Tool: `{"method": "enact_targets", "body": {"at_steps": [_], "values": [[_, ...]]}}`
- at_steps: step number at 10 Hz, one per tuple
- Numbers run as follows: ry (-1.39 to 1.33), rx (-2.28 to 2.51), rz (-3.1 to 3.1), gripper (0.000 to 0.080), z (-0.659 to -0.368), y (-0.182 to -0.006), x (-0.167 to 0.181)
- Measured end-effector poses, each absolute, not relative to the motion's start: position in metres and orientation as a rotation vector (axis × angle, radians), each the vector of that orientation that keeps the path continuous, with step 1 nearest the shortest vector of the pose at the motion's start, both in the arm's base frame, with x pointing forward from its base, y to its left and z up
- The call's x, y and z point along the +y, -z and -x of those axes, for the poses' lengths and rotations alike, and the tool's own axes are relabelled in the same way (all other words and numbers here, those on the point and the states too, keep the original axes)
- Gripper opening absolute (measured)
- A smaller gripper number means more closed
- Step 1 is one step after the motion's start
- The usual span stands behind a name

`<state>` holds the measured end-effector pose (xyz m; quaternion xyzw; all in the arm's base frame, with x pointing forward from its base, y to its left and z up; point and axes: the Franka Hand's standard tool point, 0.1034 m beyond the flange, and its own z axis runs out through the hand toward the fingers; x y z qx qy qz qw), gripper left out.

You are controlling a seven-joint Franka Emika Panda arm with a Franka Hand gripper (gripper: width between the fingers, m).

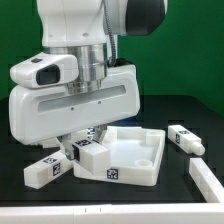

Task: Assemble desk

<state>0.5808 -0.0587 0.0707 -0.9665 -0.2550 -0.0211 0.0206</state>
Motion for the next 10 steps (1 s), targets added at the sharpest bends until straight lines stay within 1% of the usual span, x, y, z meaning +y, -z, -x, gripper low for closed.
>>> {"method": "enact_targets", "body": {"at_steps": [2, 3, 4, 8, 9, 10], "values": [[0.102, -0.618, 3.067, 0.0266, -0.537, -0.081, -0.109], [0.096, -0.543, 3.088, 0.0266, -0.518, -0.084, -0.127], [0.098, -0.525, 3.094, 0.0266, -0.514, -0.082, -0.13], [0.091, -0.53, 3.092, 0.0266, -0.512, -0.079, -0.131], [0.121, -0.484, 3.117, 0.0266, -0.499, -0.074, -0.147], [0.121, -0.38, 3.152, 0.0266, -0.47, -0.065, -0.168]]}}
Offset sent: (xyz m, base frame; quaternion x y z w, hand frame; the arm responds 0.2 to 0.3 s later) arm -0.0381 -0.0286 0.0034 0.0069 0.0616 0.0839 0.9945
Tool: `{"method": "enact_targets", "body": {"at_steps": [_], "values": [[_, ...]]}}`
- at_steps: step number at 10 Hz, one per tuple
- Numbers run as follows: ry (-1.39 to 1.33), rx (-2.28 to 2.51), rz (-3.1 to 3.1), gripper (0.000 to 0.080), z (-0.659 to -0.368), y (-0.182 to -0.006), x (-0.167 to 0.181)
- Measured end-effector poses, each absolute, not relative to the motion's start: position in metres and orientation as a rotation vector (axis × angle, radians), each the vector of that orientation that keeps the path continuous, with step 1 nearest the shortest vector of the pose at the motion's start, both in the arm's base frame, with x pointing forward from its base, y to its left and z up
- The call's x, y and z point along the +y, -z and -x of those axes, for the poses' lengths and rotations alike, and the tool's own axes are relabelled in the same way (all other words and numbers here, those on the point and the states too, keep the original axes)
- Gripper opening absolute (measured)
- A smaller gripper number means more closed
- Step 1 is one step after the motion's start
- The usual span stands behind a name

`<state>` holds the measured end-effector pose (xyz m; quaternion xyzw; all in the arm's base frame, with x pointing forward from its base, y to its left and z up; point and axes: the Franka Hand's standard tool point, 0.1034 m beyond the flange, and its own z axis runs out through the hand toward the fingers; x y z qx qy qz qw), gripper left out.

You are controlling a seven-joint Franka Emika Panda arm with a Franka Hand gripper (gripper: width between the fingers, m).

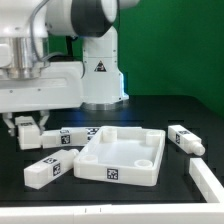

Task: Assemble desk

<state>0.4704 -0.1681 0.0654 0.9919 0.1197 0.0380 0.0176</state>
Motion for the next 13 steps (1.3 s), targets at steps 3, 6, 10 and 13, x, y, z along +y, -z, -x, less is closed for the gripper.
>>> {"method": "enact_targets", "body": {"at_steps": [3, 6, 10, 13], "values": [[-0.129, 0.277, -3.064, 0.0266, -0.439, -0.054, -0.197], [-0.104, 0.226, -3.074, 0.0266, -0.429, -0.046, -0.206], [0.003, 0.146, -3.098, 0.0266, -0.399, -0.012, -0.215], [0.006, 0.155, -3.097, 0.038, -0.397, -0.01, -0.212]]}}
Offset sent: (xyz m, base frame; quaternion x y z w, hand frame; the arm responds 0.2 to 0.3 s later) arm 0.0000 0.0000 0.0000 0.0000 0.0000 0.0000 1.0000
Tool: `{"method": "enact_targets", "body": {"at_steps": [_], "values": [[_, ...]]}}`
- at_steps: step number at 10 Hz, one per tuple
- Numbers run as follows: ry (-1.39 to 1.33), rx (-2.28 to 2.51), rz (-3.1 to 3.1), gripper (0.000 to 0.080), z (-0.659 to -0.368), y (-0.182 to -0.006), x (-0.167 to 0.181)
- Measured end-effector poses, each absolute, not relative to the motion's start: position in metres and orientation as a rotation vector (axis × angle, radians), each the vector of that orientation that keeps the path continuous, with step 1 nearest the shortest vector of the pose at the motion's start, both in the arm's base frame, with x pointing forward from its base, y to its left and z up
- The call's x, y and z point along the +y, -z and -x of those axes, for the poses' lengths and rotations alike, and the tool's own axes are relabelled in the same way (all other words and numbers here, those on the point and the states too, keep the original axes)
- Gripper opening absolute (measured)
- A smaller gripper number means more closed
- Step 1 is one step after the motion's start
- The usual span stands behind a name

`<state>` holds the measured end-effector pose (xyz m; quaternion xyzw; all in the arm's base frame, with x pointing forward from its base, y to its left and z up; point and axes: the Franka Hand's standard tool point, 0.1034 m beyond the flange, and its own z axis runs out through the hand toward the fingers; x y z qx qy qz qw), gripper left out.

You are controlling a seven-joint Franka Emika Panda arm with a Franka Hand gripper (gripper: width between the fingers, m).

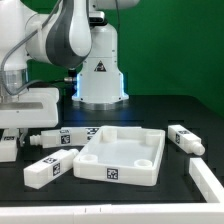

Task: Assemble desk

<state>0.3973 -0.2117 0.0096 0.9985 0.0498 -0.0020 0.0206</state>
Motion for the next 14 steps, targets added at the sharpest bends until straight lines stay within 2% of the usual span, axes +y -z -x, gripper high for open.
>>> {"method": "enact_targets", "body": {"at_steps": [1, 2, 3, 5, 7, 8, 12, 14], "values": [[0.011, 0.152, -3.102, 0.038, -0.398, -0.011, -0.21], [0.007, 0.127, -3.117, 0.0554, -0.404, -0.021, -0.203], [-0.007, 0.103, -3.131, 0.0633, -0.413, -0.035, -0.193], [0.0, -0.114, -3.175, 0.0644, -0.438, -0.059, -0.148], [0.014, -0.291, -3.167, 0.0649, -0.453, -0.057, -0.096], [0.033, -0.306, -3.165, 0.0649, -0.457, -0.053, -0.083], [0.037, -0.263, -3.169, 0.0649, -0.455, -0.051, -0.083], [0.063, -0.371, -3.157, 0.0649, -0.451, -0.042, -0.057]]}}
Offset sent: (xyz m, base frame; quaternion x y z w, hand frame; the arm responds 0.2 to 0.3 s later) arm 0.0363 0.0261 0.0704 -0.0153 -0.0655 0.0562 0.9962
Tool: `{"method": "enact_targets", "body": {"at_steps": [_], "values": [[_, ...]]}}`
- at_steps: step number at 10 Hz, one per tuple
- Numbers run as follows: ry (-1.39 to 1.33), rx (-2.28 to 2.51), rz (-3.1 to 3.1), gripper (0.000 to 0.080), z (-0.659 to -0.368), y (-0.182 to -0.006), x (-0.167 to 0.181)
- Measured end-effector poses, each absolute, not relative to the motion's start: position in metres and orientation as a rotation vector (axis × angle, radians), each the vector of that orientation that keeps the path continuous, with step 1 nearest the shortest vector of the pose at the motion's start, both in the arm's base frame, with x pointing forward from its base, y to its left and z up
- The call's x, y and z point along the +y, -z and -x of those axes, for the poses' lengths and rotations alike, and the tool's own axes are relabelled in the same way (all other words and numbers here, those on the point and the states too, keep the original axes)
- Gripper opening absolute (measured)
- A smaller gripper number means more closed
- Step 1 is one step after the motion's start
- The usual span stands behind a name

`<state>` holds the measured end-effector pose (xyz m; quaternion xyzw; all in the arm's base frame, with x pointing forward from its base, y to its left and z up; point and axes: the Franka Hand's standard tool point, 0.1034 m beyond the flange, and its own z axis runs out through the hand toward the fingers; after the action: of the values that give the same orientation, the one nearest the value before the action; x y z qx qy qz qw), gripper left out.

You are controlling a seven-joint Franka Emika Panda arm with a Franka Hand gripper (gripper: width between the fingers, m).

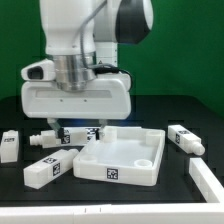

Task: Assemble desk

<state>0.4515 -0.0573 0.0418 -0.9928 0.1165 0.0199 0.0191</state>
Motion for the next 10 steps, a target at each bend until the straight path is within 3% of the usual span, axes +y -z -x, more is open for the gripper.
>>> {"method": "enact_targets", "body": {"at_steps": [3, 8, 10], "values": [[-0.121, 0.4, 3.084, 0.0649, -0.438, -0.014, -0.048], [-0.13, 0.432, 3.08, 0.0637, -0.432, -0.007, -0.051], [-0.13, 0.431, 3.08, 0.0283, -0.432, -0.007, -0.051]]}}
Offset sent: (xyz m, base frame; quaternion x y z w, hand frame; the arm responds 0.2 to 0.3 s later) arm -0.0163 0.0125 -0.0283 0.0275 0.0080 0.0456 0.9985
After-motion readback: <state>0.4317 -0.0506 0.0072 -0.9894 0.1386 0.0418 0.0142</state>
